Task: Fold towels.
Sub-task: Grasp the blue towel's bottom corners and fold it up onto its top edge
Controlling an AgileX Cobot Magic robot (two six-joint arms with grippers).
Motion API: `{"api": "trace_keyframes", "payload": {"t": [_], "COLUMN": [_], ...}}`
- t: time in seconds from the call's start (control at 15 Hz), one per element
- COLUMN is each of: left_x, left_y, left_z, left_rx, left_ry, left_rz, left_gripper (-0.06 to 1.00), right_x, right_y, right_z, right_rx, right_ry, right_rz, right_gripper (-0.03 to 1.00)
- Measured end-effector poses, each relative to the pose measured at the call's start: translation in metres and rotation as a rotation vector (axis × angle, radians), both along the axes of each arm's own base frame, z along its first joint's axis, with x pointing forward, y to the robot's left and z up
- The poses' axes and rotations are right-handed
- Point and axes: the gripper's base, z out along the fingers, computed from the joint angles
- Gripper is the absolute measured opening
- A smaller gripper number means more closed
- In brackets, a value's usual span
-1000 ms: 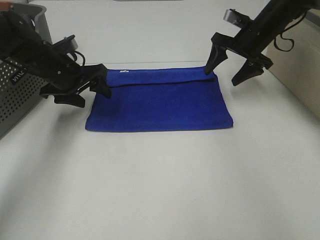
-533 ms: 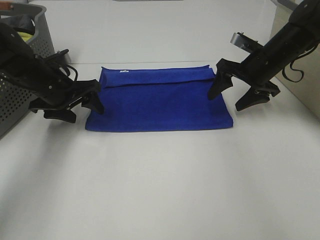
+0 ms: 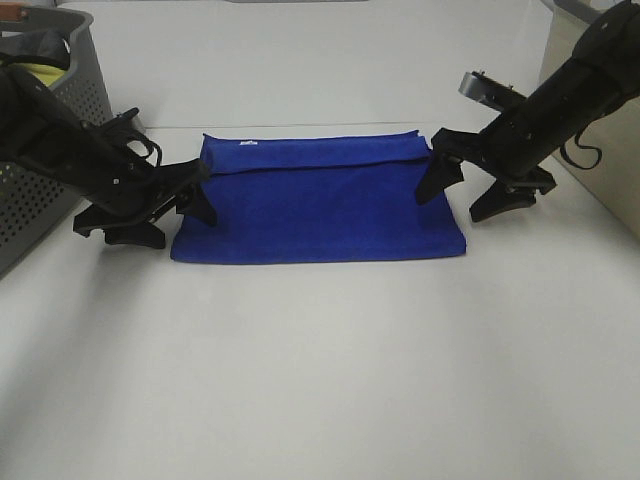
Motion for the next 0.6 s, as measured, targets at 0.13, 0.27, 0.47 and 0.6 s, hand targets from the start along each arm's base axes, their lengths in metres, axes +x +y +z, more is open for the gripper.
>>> {"api": "trace_keyframes", "payload": {"t": [0.13,0.27,0.47,0.6], "left_x": [0.004,0.005,0.004,0.004], "left_y": [-0.01,-0.022,-0.024,-0.024], "left_z": [-0.001,-0.002,-0.007,-0.009], "left_rx": [-0.001,-0.004,0.001,0.008], "left_ry": [-0.019,-0.025,-0.015,-0.01], "left_rz": [-0.036,-0.059,-0.07,-0.079], "left_gripper": [0.69,0.6,0.28,0.04], "right_x": [0.0,0.001,0.002,0.002], "right_y": [0.001,0.004,0.005,0.004], "right_z": [-0.015,-0.02,-0.025,-0.025], "right_rx": [0.019,0.057,0.073,0.063], "right_ry": [0.034,0.043,0.051,0.06], "right_rz": [-0.011,-0.023,-0.05,-0.076], "right_gripper": [0.79,0.71,0.38,0.1]}}
